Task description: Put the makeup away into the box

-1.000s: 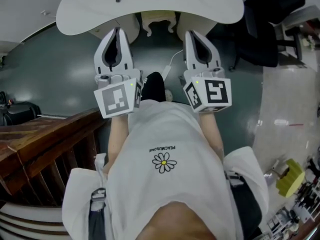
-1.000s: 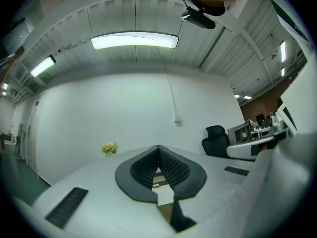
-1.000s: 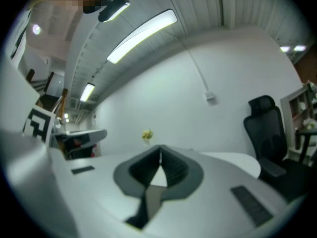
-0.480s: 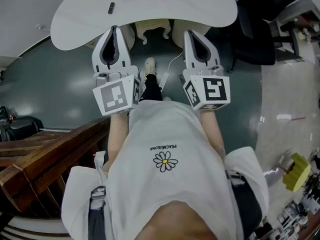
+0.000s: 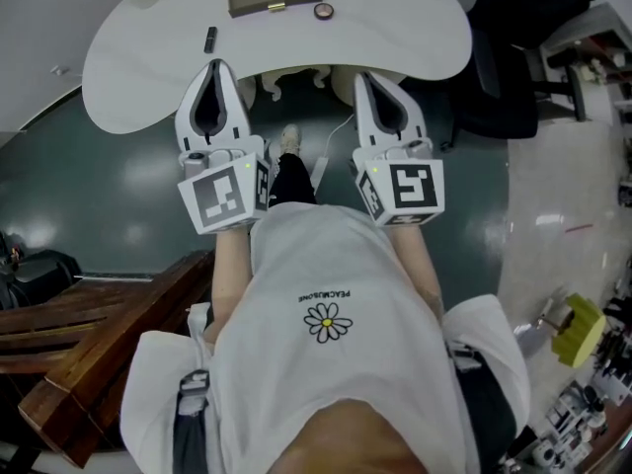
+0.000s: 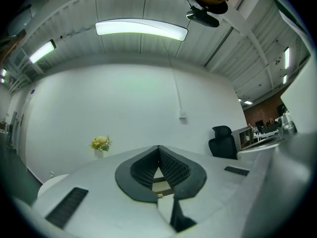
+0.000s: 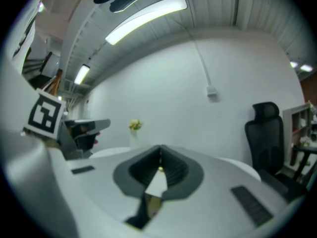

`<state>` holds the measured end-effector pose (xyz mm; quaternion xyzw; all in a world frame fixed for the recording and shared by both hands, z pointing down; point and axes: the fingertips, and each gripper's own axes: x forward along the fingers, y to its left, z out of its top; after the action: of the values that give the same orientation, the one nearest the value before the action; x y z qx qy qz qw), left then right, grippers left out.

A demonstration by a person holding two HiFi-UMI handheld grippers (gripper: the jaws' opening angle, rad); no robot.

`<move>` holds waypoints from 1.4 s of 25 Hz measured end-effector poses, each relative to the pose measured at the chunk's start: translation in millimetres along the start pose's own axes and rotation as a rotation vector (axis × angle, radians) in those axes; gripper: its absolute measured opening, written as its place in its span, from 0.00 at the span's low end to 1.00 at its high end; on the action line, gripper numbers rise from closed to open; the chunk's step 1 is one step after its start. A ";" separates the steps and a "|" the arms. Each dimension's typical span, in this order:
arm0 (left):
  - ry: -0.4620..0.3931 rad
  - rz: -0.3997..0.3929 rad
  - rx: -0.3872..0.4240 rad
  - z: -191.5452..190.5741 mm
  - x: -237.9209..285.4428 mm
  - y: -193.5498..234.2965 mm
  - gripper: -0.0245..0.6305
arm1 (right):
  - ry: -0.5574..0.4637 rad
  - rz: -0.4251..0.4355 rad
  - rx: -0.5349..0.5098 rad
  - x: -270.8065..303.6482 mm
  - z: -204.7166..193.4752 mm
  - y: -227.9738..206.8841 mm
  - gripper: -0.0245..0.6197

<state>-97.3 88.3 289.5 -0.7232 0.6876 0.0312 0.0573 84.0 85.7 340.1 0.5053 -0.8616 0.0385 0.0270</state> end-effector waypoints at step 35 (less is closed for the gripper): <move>0.072 -0.040 -0.055 -34.9 216.3 68.8 0.07 | 0.040 0.023 -0.038 261.8 35.7 -34.0 0.09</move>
<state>-155.7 -133.8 294.5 -0.7386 0.6737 0.0228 0.0132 -14.3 -161.7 328.2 0.4939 -0.8673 0.0325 0.0534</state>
